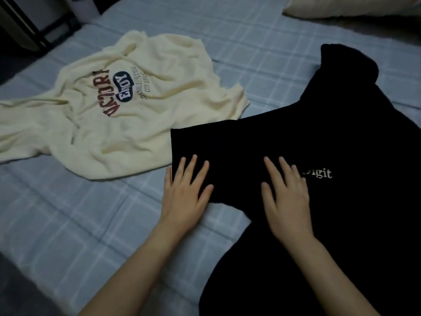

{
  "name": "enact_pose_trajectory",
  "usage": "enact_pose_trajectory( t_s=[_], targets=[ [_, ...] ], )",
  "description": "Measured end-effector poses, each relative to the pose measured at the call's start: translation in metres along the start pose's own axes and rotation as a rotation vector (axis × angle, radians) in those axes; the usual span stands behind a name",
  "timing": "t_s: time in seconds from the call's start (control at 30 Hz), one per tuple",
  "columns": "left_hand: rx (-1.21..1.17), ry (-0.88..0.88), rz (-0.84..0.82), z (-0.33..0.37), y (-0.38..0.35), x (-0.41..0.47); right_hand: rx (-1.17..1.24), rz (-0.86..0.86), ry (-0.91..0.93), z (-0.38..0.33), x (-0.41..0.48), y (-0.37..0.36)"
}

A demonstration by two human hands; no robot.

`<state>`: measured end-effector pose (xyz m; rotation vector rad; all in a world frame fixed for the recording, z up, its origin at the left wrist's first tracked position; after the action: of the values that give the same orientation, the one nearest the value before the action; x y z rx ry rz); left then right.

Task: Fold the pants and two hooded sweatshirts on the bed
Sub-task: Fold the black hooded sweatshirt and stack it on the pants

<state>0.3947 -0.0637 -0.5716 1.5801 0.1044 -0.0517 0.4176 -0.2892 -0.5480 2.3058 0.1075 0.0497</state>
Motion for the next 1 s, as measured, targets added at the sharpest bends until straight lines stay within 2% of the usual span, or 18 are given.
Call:
enact_pose_trajectory(
  t_s=[0.07, 0.17, 0.27, 0.37, 0.57, 0.7, 0.8, 0.9, 1.0],
  targets=[
    [0.002, -0.045, -0.064, -0.008, -0.022, 0.005, -0.108, -0.041, -0.074, -0.001, 0.021, -0.025],
    [-0.059, -0.074, -0.049, -0.011, -0.033, 0.006, -0.286, -0.099, -0.147, 0.008, 0.033, -0.048],
    [-0.138, -0.101, -0.038, -0.015, -0.032, 0.005, -0.304, -0.025, -0.154, 0.010, 0.040, -0.039],
    [-0.275, -0.104, -0.015, -0.025, -0.024, 0.007, -0.339, 0.040, -0.253, 0.018, 0.049, -0.020],
    [-0.448, 0.126, 0.231, -0.051, -0.010, 0.008, -0.195, 0.135, -0.419, 0.036, 0.068, 0.002],
    [-0.600, 0.277, 0.138, -0.042, -0.018, 0.008, -0.194, 0.106, -0.566, 0.056, 0.068, 0.014],
    [-0.649, 0.256, 0.148, -0.039, -0.017, 0.011, -0.177, 0.146, -0.387, 0.046, 0.072, 0.019],
    [-0.689, 0.187, 0.204, -0.037, -0.011, 0.011, 0.030, 0.223, -0.169, 0.035, 0.071, 0.028],
    [-0.716, 0.149, 0.220, -0.030, 0.000, 0.010, 0.199, 0.287, -0.081, 0.033, 0.065, 0.049]
  ],
)
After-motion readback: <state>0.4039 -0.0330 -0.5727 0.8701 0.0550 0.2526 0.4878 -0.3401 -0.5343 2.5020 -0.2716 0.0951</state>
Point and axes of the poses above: each hand's wrist, its own x-axis towards the middle knuckle, its own y-axis out of the back of the hand, z = x × y, the point moved 5 cm from there along x, towards the middle knuckle, and after that the axes turned 11 degrees about x, right-handed, at the moved point
